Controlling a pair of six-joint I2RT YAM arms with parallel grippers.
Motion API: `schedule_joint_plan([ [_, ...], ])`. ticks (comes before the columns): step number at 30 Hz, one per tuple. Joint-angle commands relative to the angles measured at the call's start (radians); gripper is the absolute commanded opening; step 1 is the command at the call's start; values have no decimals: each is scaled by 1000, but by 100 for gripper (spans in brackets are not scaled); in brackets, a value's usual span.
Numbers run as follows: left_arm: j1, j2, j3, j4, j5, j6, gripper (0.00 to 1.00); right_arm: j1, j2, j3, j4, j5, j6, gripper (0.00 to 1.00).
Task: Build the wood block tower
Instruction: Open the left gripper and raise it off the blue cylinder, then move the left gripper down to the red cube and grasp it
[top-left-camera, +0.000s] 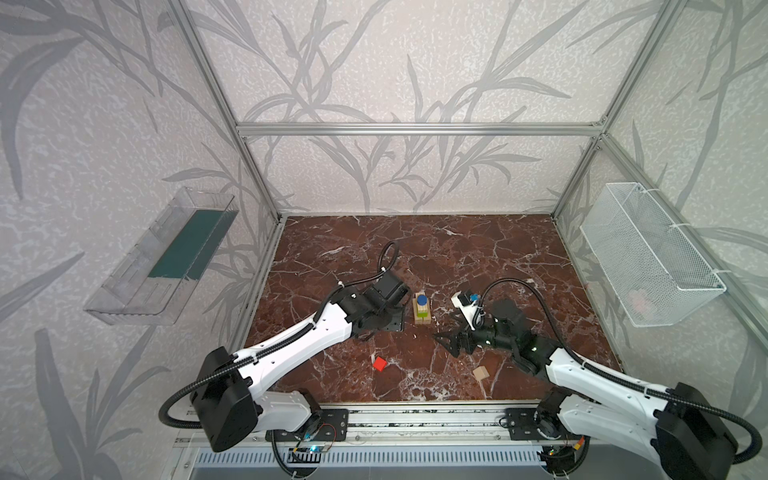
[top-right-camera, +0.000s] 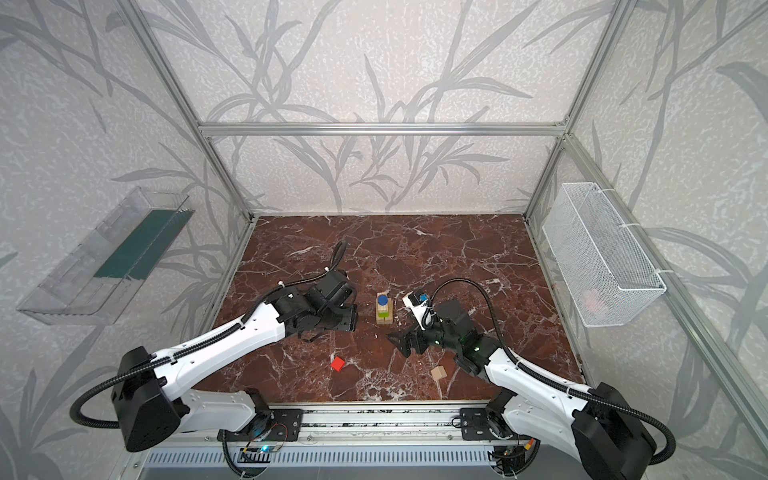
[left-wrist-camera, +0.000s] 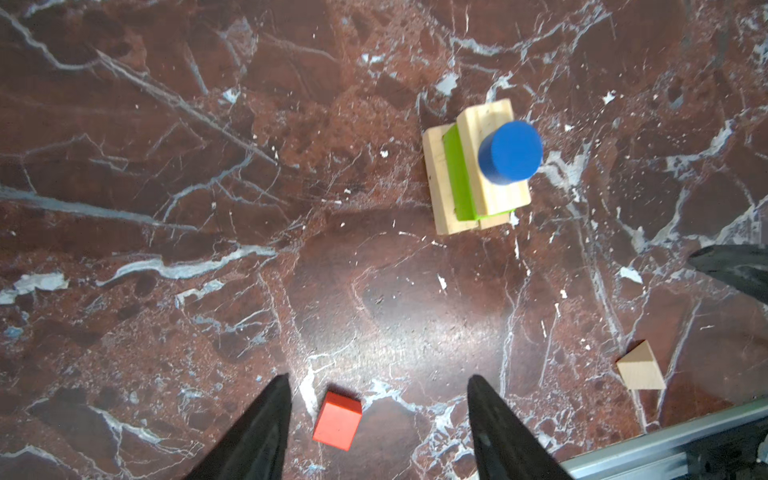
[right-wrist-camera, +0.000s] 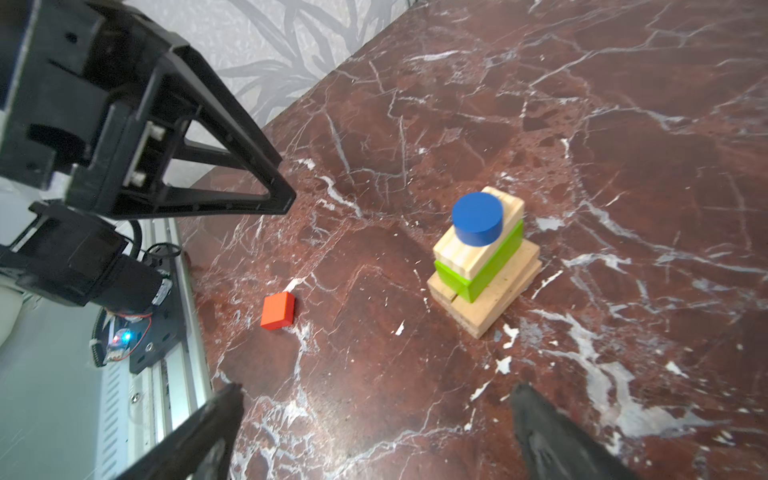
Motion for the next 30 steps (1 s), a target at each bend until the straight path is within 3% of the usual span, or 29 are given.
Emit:
schedule_joint_plan([
  [1,-6,-59,-78,30,21,-42,66,51,4,23,-78,36,-37,99],
  [5,-8,-94,-175,64,86,-99,66,91,45,7,-36,40,-64,99],
  [13,-37,-43,-251,26,114,-213,66,145,116,41,-34,84,-124,99],
  [30,-55,92,-319,141,147,-195,66,146,99,37,-32,128,-145,99],
])
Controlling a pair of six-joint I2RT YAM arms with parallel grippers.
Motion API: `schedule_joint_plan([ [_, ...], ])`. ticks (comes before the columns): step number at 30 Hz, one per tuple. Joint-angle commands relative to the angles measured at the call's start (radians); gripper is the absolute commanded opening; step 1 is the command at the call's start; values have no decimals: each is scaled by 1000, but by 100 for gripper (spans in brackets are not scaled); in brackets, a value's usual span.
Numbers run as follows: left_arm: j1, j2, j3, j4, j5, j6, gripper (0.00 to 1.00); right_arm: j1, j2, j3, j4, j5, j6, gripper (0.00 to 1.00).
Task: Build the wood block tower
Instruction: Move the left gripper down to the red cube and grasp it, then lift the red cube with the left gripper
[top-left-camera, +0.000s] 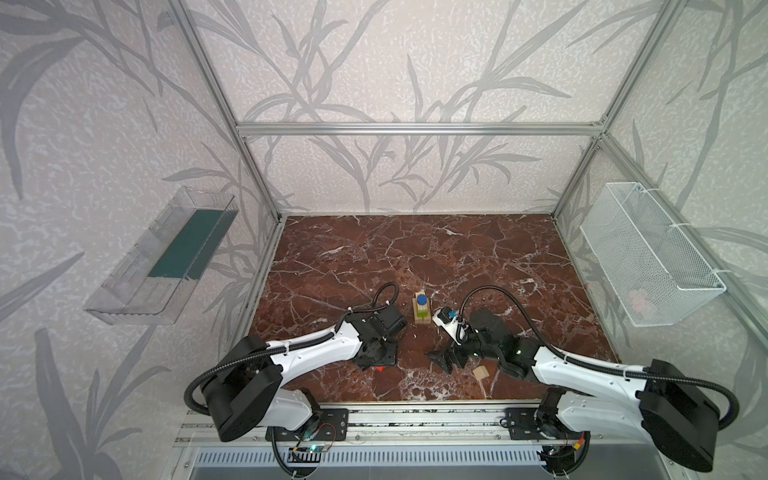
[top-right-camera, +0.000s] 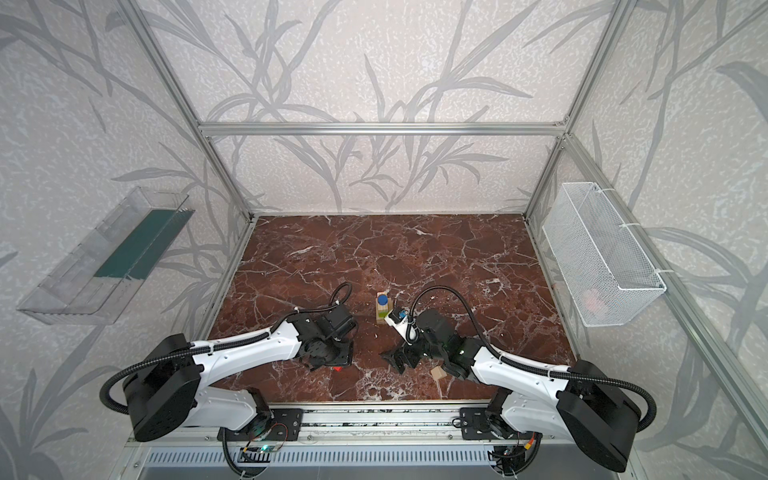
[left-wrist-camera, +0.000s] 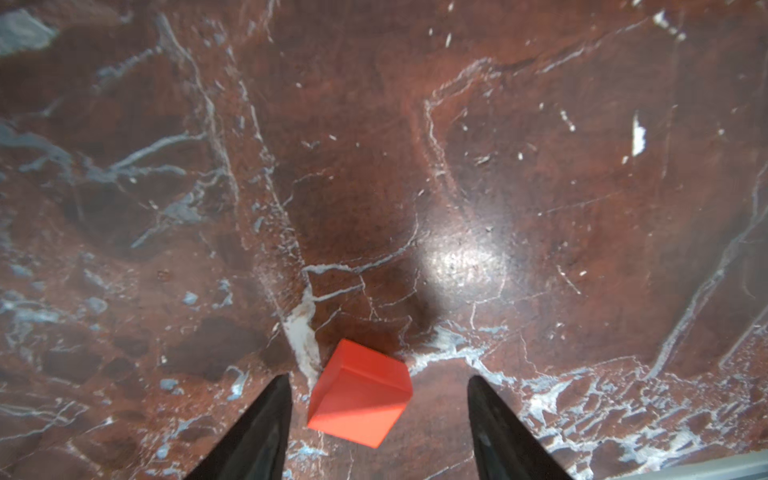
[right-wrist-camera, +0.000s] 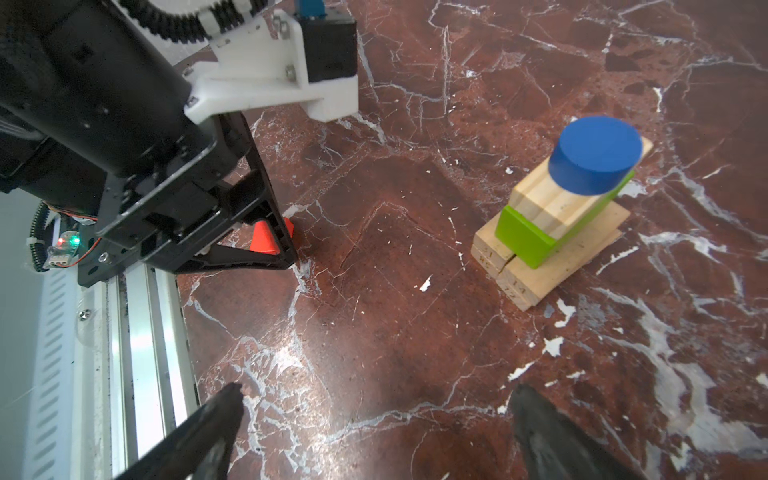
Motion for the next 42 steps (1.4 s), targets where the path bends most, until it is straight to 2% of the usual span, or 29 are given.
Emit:
schedule_joint_plan([
  [1,-7,0,-26,18,11,-18,66,3,-23,16,0,20,-13,99],
  [6,-24,16,-29,27,19,-29,62,3,-23,16,1,23,-14,99],
  [16,-102,86,26,-37,-54,-117,55,4,-34,14,-6,31,-16,99],
  [22,-105,114,40,-45,-80,-178,52,4,-48,10,-6,33,-16,99],
  [42,-106,174,61,-102,-173,-238,49,3,-69,-1,-1,48,-18,99],
])
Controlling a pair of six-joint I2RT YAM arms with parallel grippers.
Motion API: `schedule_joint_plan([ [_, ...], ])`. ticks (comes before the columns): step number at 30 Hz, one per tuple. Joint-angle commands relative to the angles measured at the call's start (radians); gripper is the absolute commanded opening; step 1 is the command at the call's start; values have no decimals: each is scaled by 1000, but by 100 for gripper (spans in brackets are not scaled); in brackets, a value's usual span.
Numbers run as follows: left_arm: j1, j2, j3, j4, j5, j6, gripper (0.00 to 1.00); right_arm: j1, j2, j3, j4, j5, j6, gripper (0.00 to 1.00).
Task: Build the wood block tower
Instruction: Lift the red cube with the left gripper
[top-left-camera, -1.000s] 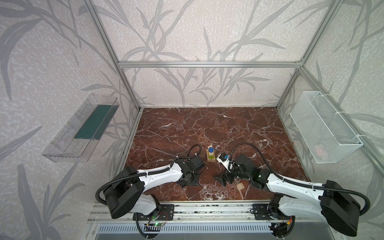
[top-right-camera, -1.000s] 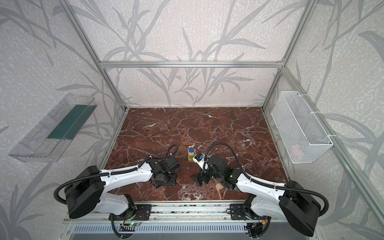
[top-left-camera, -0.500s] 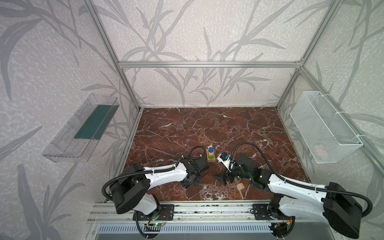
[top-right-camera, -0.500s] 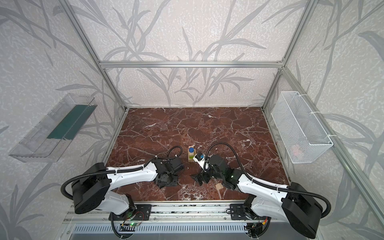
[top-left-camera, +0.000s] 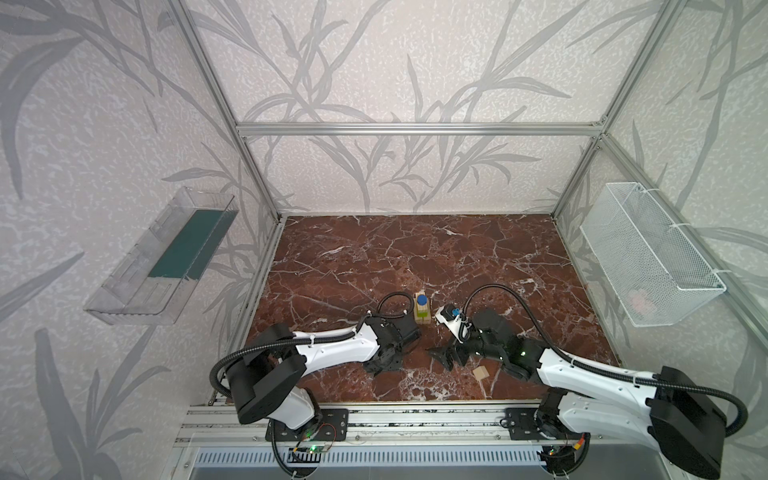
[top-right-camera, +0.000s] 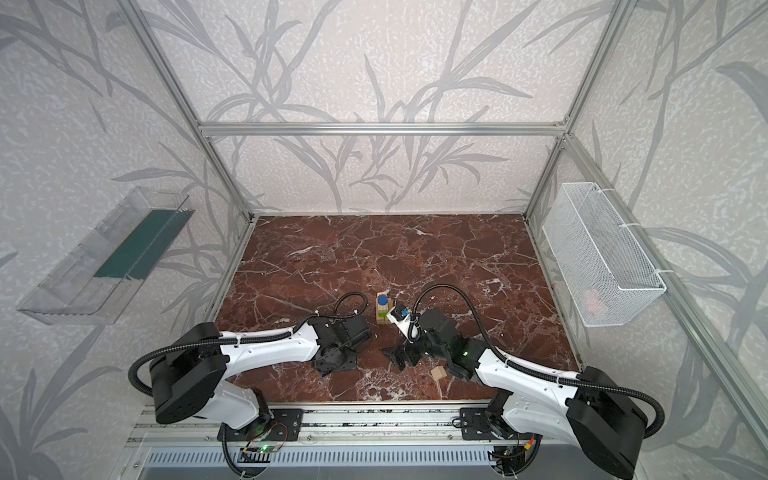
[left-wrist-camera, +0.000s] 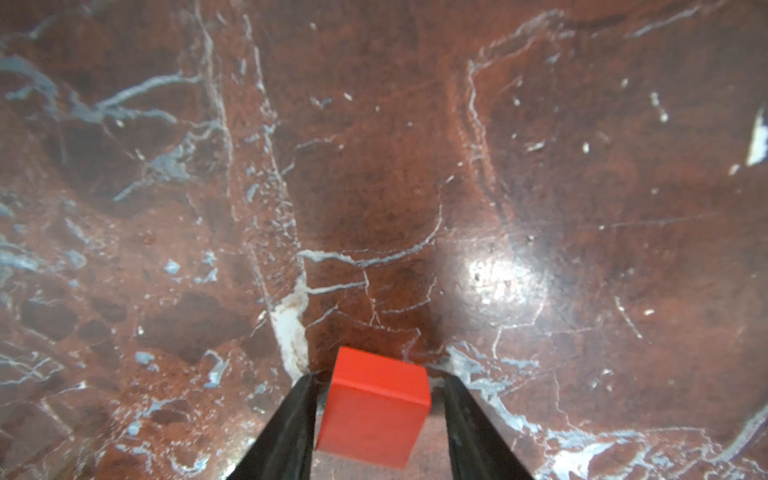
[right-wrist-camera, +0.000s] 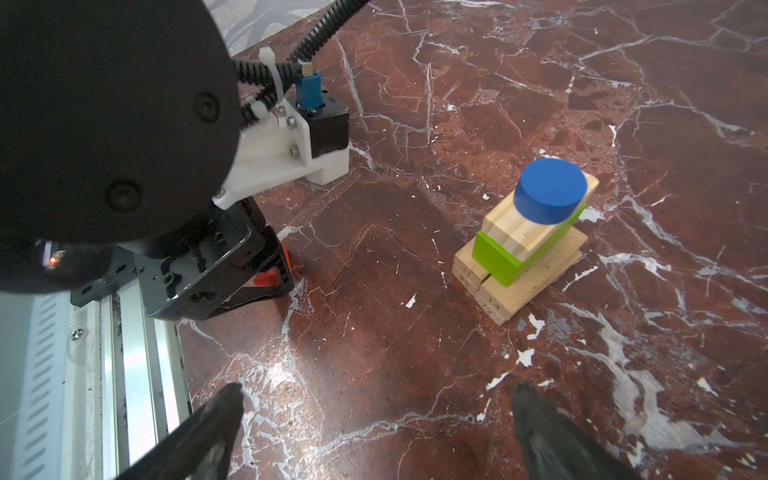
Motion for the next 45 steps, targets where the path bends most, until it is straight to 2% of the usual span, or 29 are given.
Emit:
schedule_joint_plan([
  [1,0,46,3,-61,-61,-36,49,4,-18,-1,-1,12,-14,99],
  [8,0,42,-8,-45,-51,-43,42,4,-19,-1,-2,13,-14,99],
  [25,0,31,-11,-17,-46,-27,37,4,-21,-2,0,13,-15,99],
  [45,0,-86,7,-59,-46,-8,17,2,-62,-28,19,34,9,99],
])
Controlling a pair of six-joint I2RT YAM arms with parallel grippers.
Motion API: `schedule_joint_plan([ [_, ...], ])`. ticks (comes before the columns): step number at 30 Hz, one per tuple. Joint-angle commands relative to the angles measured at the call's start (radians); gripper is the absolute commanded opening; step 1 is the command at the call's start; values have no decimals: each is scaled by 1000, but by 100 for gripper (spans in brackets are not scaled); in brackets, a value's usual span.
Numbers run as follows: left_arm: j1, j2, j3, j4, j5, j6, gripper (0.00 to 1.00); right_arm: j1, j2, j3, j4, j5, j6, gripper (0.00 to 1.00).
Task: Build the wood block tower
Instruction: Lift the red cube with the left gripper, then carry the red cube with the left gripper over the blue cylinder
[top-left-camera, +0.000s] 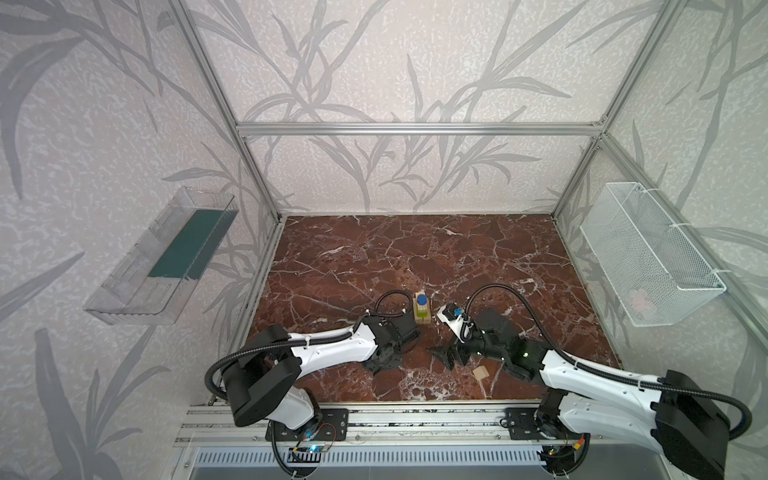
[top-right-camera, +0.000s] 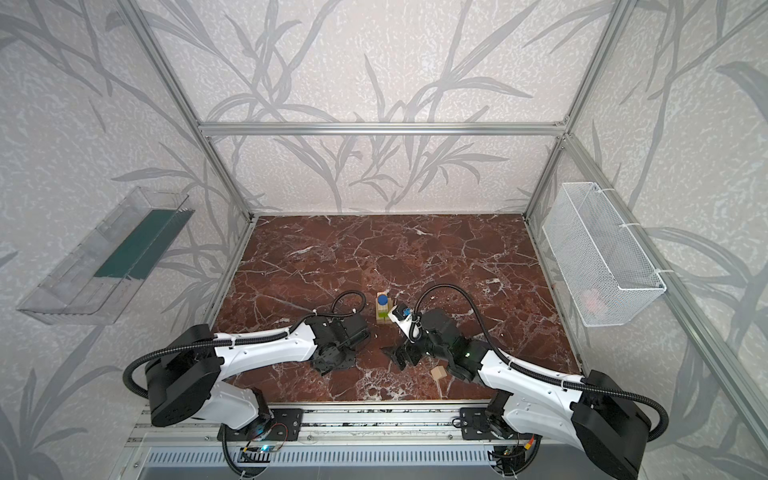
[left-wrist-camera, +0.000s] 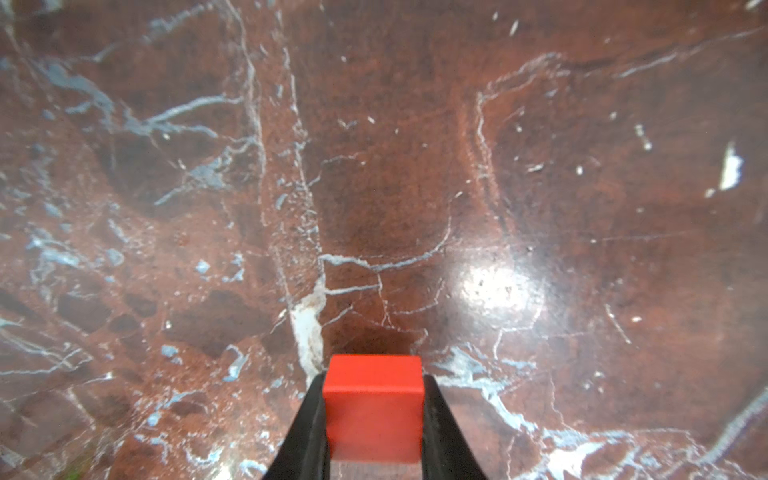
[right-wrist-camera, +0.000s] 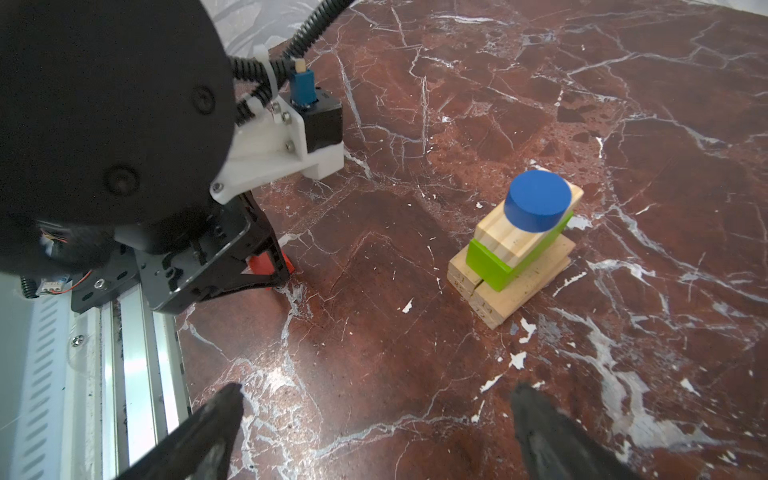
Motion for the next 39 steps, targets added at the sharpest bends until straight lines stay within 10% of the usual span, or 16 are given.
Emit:
schedule_joint_plan([
  [1,1,-54,10,-47,-26,9,16,2,-32,-19,21,25,12,99],
  [17,1,-74,319,-235,-66,154,9,-149,-131,-6,-35,-25,93,99],
  [39,103,313,825,-255,-12,187,10,-289,13,-14,132,-92,128,99],
])
